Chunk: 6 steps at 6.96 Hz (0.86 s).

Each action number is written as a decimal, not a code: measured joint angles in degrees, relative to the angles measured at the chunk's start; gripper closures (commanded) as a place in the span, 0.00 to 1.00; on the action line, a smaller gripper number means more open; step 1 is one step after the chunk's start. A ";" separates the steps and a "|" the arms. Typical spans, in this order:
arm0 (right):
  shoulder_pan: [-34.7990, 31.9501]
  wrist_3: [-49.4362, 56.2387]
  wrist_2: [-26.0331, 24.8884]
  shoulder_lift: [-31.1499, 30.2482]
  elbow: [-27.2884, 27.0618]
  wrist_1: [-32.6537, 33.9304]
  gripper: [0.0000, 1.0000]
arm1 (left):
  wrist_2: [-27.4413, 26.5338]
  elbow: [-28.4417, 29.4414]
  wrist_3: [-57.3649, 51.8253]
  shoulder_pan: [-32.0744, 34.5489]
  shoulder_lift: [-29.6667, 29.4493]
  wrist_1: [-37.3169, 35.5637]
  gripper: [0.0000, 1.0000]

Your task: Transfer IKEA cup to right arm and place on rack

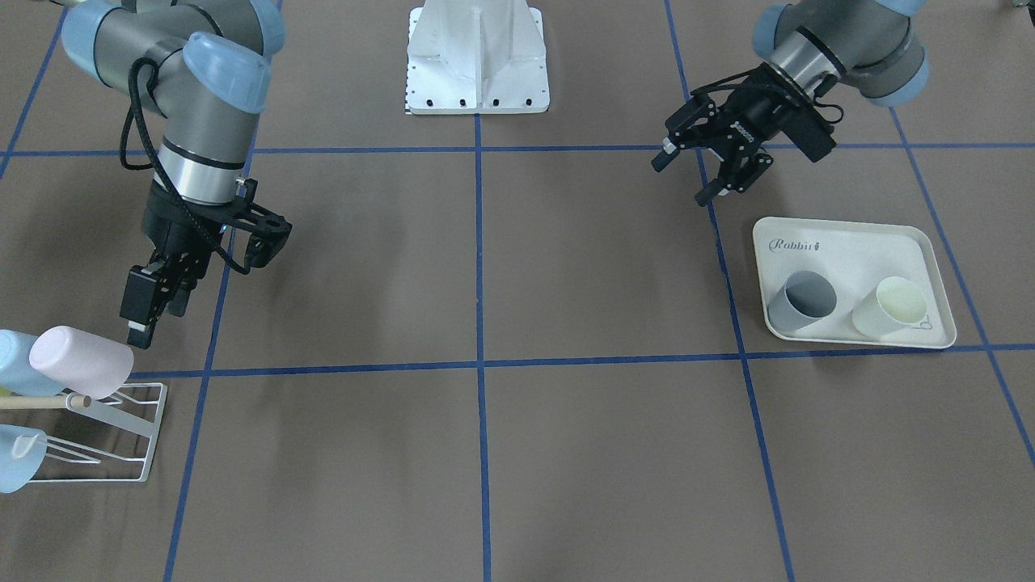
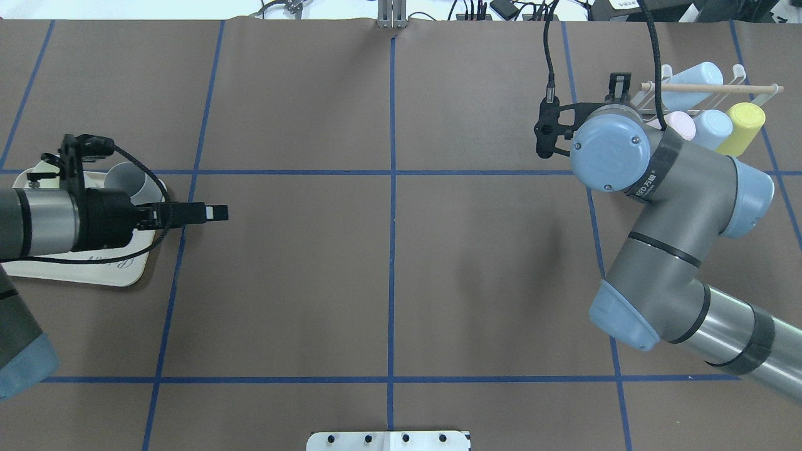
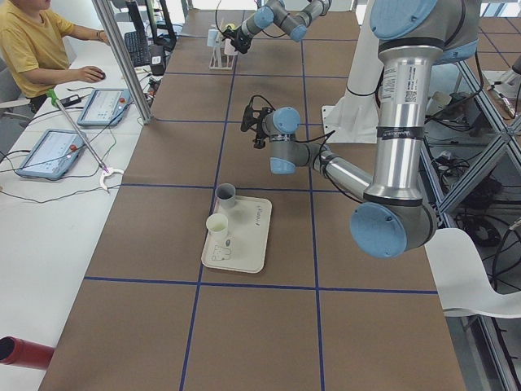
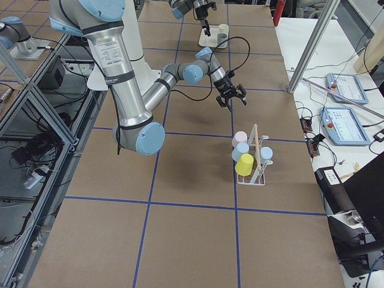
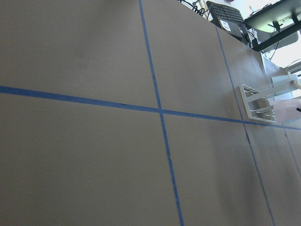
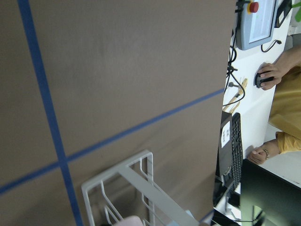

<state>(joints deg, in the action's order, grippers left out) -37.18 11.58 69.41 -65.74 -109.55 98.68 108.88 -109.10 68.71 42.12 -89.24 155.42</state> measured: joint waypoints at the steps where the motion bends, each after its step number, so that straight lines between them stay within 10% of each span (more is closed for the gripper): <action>1: 1.23 -8.92 2.54 2.49 -0.95 -0.04 0.02 | 0.53 0.27 -7.96 3.55 2.59 -1.54 0.00; 6: 7.34 -42.76 6.41 16.43 -1.60 -0.64 0.01 | 1.02 17.79 -40.65 21.79 3.49 -1.98 0.00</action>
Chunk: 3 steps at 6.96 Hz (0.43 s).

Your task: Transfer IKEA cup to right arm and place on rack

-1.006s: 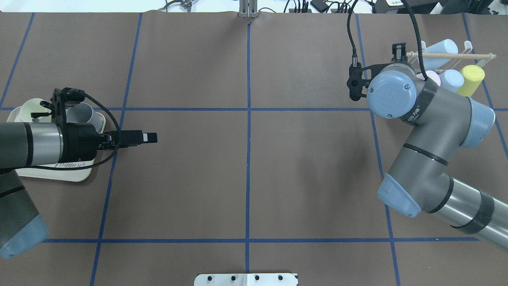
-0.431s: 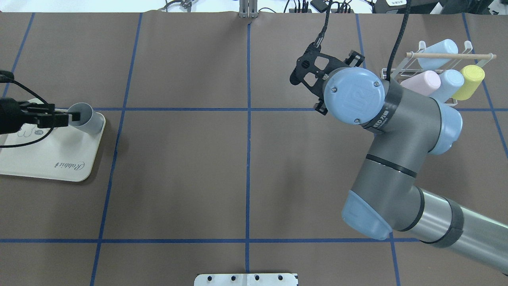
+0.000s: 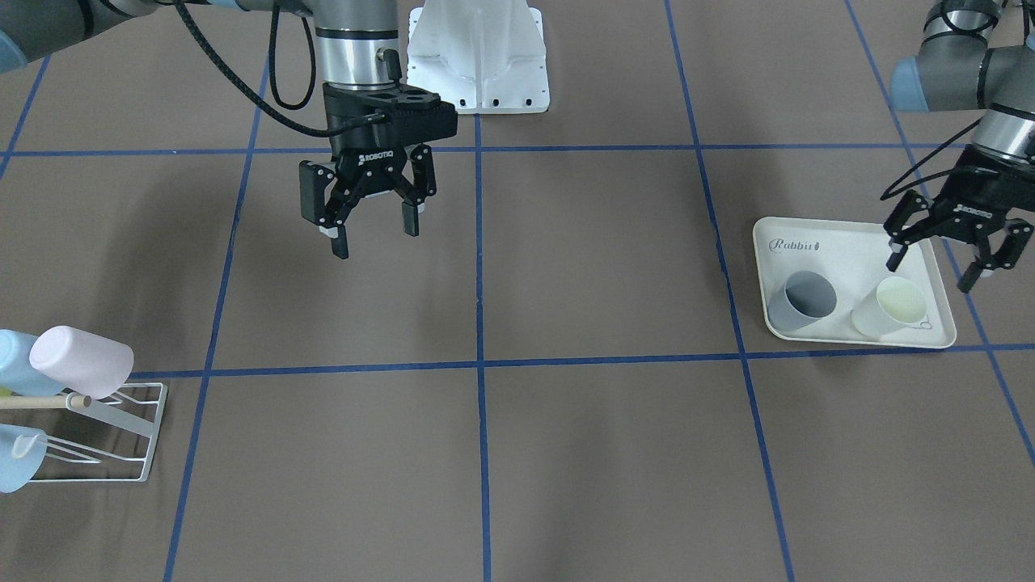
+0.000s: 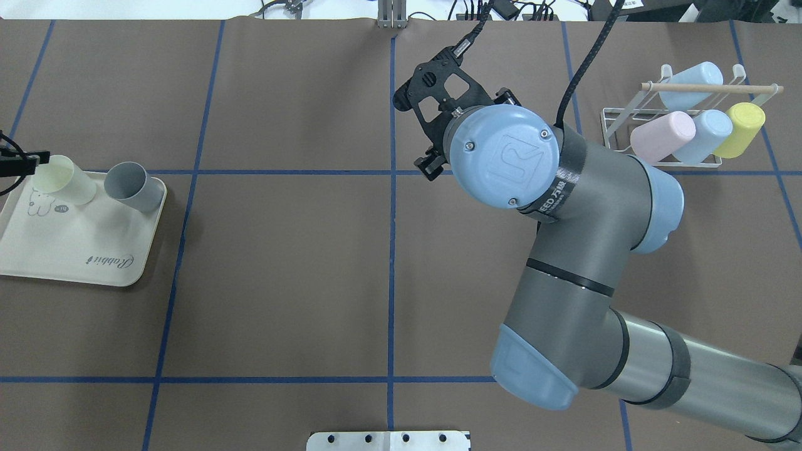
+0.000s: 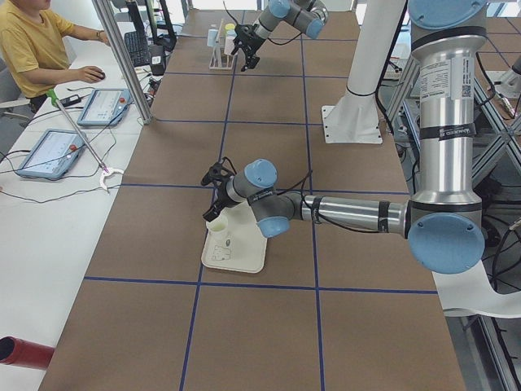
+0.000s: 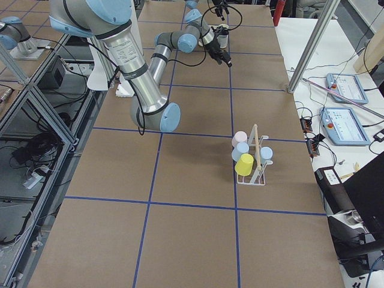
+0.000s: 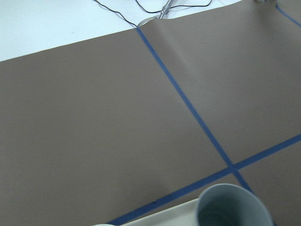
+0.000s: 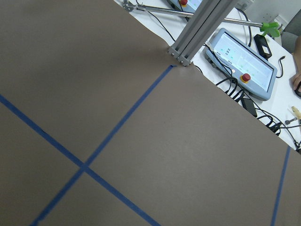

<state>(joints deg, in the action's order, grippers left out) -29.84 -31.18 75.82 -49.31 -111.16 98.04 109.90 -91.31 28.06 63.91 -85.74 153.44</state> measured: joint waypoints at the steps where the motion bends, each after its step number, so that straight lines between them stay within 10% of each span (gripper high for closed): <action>1: 1.08 -3.95 0.00 0.94 0.15 -1.73 0.01 | 0.05 3.25 -2.54 1.88 -1.19 0.32 0.00; 3: 2.70 -6.21 -0.05 0.96 0.44 -4.75 0.01 | 0.17 9.35 -2.52 2.91 -4.59 2.29 0.00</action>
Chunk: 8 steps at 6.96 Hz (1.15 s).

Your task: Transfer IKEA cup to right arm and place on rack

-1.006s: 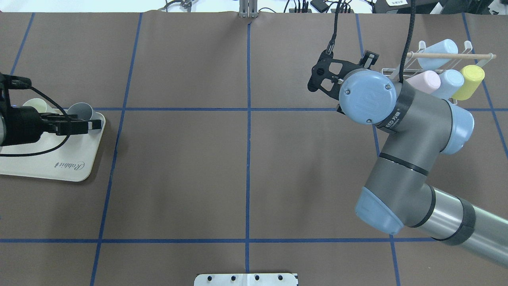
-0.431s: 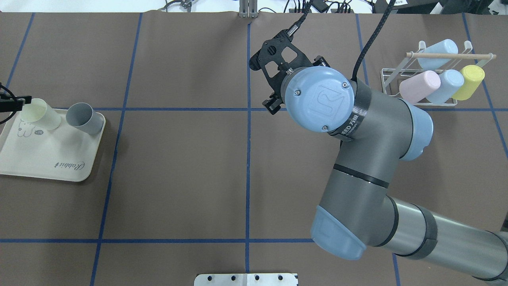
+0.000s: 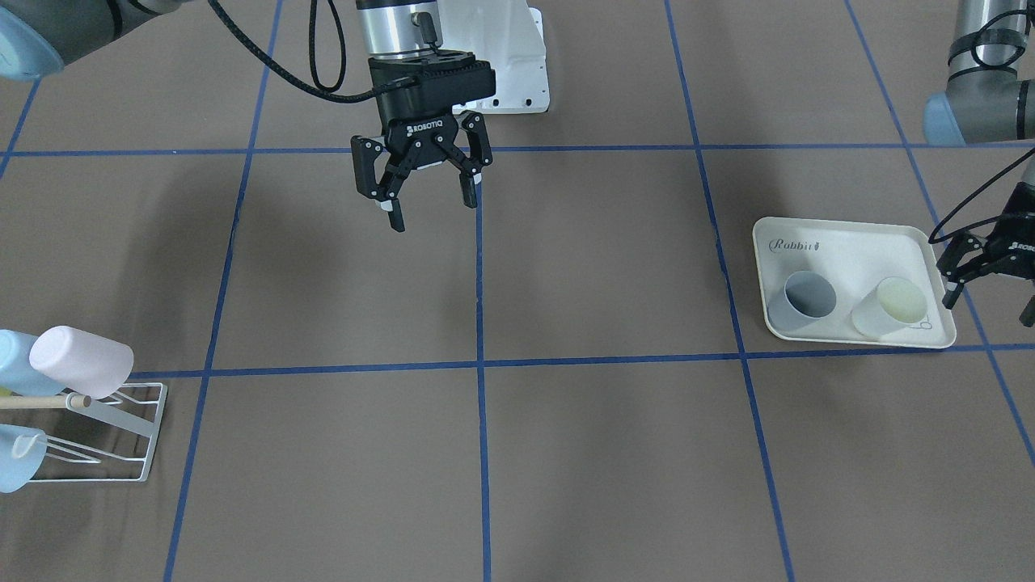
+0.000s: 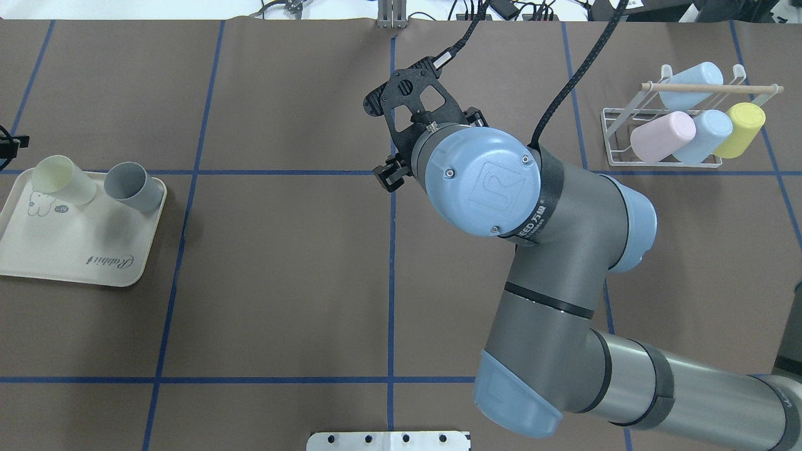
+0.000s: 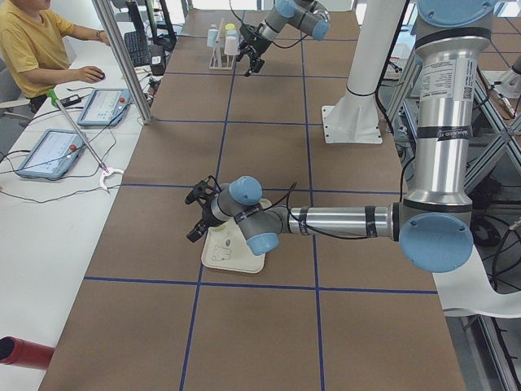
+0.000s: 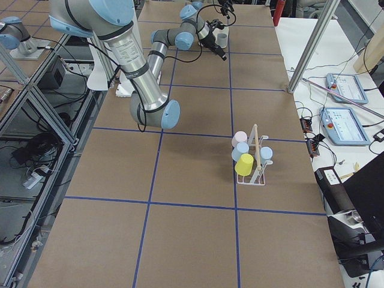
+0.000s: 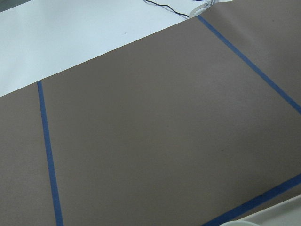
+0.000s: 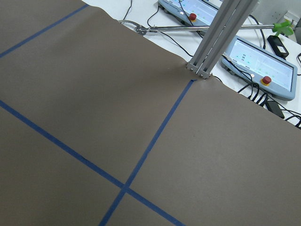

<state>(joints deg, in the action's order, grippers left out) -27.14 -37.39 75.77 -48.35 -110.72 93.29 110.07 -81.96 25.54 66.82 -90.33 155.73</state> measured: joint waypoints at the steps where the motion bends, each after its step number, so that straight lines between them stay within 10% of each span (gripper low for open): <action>1: 0.38 -0.16 -0.01 -0.11 0.03 -0.37 0.01 | 0.08 2.89 2.68 0.02 -0.80 3.47 0.00; 6: 0.60 -0.09 -0.10 -0.41 -0.02 -0.65 0.01 | 5.82 7.29 15.90 -2.23 -0.70 13.57 0.01; 8: 0.63 0.14 -0.10 -0.96 -0.08 -0.65 0.01 | 5.79 7.54 17.47 -3.78 -0.59 14.02 0.47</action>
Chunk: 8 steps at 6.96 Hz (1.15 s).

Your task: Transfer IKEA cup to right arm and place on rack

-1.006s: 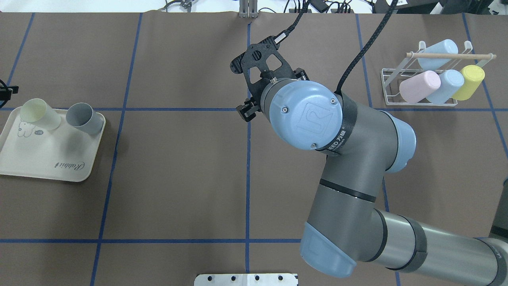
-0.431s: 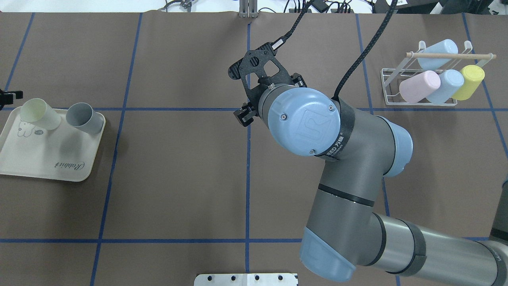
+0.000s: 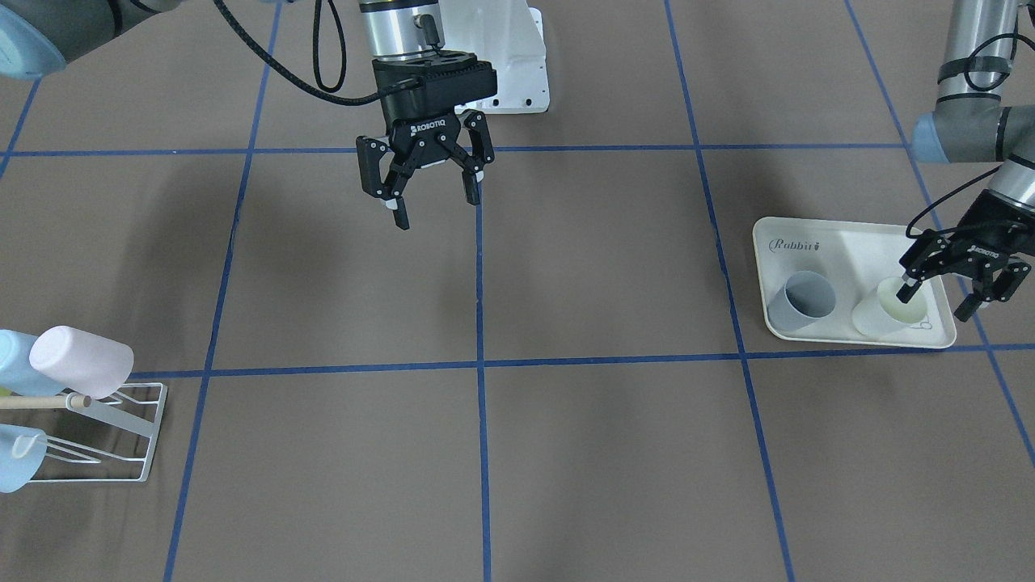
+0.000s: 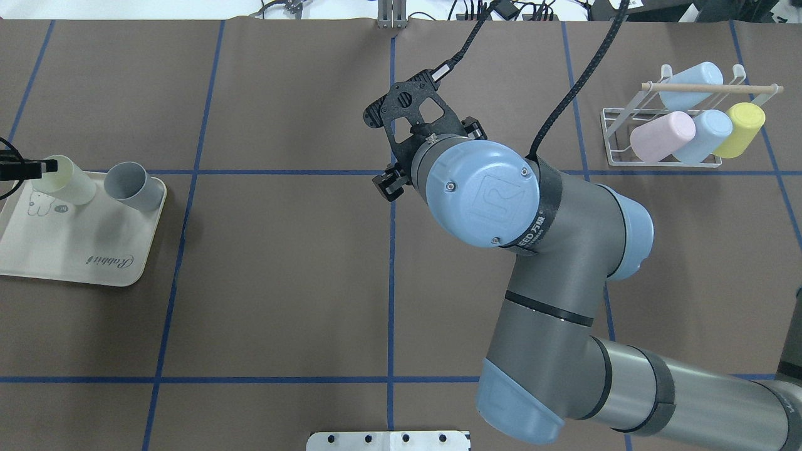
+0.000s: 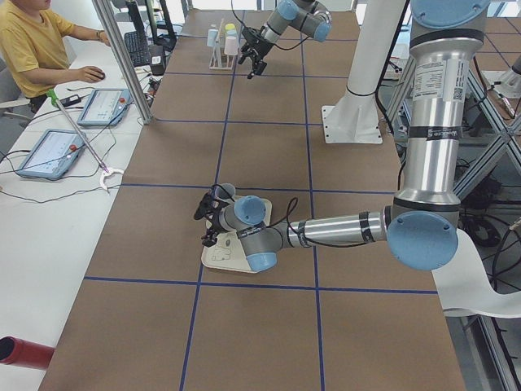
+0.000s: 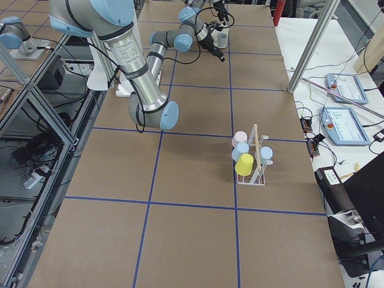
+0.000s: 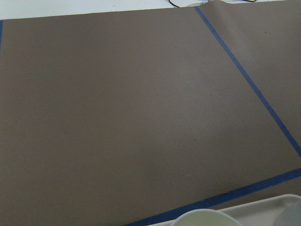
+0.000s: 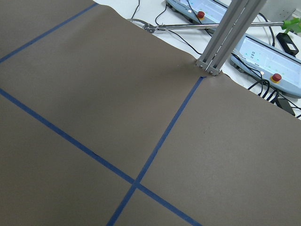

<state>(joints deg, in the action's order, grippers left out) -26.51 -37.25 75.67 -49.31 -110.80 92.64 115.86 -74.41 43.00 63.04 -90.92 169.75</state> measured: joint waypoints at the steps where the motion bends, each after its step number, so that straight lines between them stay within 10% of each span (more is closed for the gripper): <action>1: 0.02 0.07 0.00 -0.17 -0.01 0.00 0.01 | -0.01 0.26 -0.15 -0.20 0.01 0.06 0.58; 3: 0.00 0.33 -0.02 -0.27 0.02 0.00 0.01 | -0.04 0.83 -0.64 -0.34 -0.04 0.15 0.60; 5: -0.03 0.47 -0.10 -0.33 0.05 0.00 0.01 | -0.10 1.03 -0.66 -0.56 -0.05 0.16 1.00; 8: -0.03 0.49 -0.28 -0.48 0.13 -0.02 0.01 | 0.35 0.57 -0.66 -0.60 0.02 0.07 1.00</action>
<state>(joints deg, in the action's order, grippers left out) -26.54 -36.76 75.39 -49.79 -110.67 92.62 116.21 -73.85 42.34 62.44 -90.90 169.83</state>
